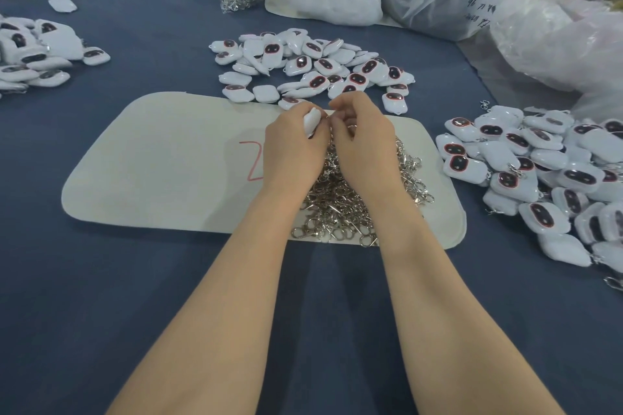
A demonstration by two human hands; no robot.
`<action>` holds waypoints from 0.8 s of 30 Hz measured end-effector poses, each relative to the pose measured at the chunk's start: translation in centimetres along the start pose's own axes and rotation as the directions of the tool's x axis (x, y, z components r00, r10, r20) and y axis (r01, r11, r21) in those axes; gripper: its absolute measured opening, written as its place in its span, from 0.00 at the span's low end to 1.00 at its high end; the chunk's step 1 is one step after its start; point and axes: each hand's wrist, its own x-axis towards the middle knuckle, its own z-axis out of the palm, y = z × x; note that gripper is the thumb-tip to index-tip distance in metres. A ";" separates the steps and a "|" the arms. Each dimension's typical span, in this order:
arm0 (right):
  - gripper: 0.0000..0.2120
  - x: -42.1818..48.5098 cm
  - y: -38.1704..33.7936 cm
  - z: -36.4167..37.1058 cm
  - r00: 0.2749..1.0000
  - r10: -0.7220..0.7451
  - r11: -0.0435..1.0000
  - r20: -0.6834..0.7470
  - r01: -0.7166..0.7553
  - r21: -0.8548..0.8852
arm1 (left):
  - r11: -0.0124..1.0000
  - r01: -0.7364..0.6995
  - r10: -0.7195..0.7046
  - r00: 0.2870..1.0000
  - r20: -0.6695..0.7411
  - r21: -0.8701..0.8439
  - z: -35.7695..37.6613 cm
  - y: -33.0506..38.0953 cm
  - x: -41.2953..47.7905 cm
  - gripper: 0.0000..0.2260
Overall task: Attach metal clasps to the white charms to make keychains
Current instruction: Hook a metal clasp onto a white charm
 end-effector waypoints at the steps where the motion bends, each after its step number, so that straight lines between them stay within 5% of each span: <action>1: 0.08 -0.1 -0.1 0.0 1.000 0.010 1.000 -0.008 -0.010 0.020 | 1.000 0.003 -0.003 1.000 -0.007 -0.013 -0.1 0.1 0.0 0.03; 8: 0.05 -0.3 -0.1 0.4 0.995 0.088 0.992 -0.052 -0.083 0.093 | 0.944 0.192 -0.193 0.981 0.026 -0.267 -0.5 0.6 0.2 0.11; 16: 0.06 0.0 0.0 0.2 0.987 0.156 0.973 -0.032 -0.148 0.176 | 0.926 0.219 -0.210 0.976 0.064 -0.309 -0.4 0.7 0.1 0.05; 24: 0.11 -0.3 -0.3 0.9 0.991 0.132 0.957 0.003 -0.128 0.261 | 0.797 0.318 -0.307 0.945 0.109 -0.513 -0.7 0.9 0.2 0.09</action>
